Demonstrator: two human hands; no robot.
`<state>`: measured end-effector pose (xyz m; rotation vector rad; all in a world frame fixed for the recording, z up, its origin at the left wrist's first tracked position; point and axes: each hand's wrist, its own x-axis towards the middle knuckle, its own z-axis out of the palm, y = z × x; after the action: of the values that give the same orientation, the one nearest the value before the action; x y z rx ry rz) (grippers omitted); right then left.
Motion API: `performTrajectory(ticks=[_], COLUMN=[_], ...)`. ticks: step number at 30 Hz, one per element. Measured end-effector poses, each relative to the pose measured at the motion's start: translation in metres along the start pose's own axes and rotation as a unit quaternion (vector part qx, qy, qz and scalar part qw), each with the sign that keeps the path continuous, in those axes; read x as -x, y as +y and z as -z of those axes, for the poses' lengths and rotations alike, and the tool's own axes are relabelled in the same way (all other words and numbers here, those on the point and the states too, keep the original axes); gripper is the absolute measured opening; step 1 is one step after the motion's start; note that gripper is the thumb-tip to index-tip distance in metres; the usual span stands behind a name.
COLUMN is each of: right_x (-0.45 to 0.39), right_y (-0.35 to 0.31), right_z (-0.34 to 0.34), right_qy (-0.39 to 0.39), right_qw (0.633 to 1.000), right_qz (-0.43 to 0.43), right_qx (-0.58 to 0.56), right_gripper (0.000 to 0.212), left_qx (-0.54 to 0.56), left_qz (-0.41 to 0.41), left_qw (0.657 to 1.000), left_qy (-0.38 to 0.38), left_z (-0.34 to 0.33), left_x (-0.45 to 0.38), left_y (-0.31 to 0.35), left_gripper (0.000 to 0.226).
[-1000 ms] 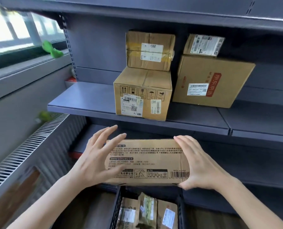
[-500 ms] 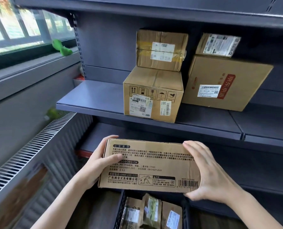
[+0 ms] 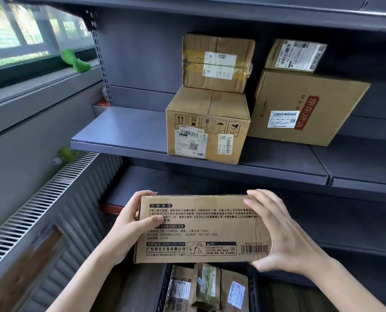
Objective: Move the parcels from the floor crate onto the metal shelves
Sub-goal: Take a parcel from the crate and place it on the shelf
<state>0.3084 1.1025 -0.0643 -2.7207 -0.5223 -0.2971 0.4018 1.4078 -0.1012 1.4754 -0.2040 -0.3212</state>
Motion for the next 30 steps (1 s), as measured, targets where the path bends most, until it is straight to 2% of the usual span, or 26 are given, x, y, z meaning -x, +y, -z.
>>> performTrajectory(ticks=[5, 12, 16, 18, 21, 25, 27, 30], right_x=[0.000, -0.001, -0.002, 0.000, -0.001, -0.011, -0.014, -0.014], right_y=[-0.001, 0.003, 0.003, 0.001, 0.003, 0.010, 0.015, 0.018], right_z=[-0.005, 0.003, 0.010, 0.011, 0.008, 0.010, 0.011, 0.013], right_qy=[0.026, 0.036, 0.066, 0.096, 0.175, 0.239, 0.237, 0.214], right_qw=[0.999, 0.997, 0.990, 0.991, 0.977, 0.901, 0.881, 0.893], right_qz=[0.025, 0.053, 0.088, 0.080, 0.031, -0.121, -0.160, -0.152], right_qx=[0.001, 0.051, 0.086, 0.044, -0.114, -0.341, -0.376, -0.365], right_gripper=[0.105, 0.112, 0.109, 0.111, 0.108, 0.100, 0.095, 0.092], left_qx=[-0.004, -0.013, -0.032, -0.043, -0.063, -0.097, -0.115, -0.145], left_qz=[0.001, -0.041, -0.075, -0.097, -0.124, -0.158, -0.181, -0.230], left_qw=[1.000, 0.999, 0.997, 0.994, 0.990, 0.981, 0.974, 0.959], left_qy=[-0.017, -0.002, 0.005, 0.009, 0.034, 0.057, 0.067, 0.082], left_z=[-0.004, -0.013, -0.011, -0.011, -0.017, -0.029, -0.033, -0.036], left_x=[0.002, 0.004, 0.003, 0.002, -0.001, -0.006, -0.007, -0.004], left_y=[0.000, 0.001, 0.004, 0.005, 0.004, 0.000, 0.000, 0.009], left_gripper=[0.062, 0.057, 0.055, 0.052, 0.052, 0.050, 0.054, 0.058])
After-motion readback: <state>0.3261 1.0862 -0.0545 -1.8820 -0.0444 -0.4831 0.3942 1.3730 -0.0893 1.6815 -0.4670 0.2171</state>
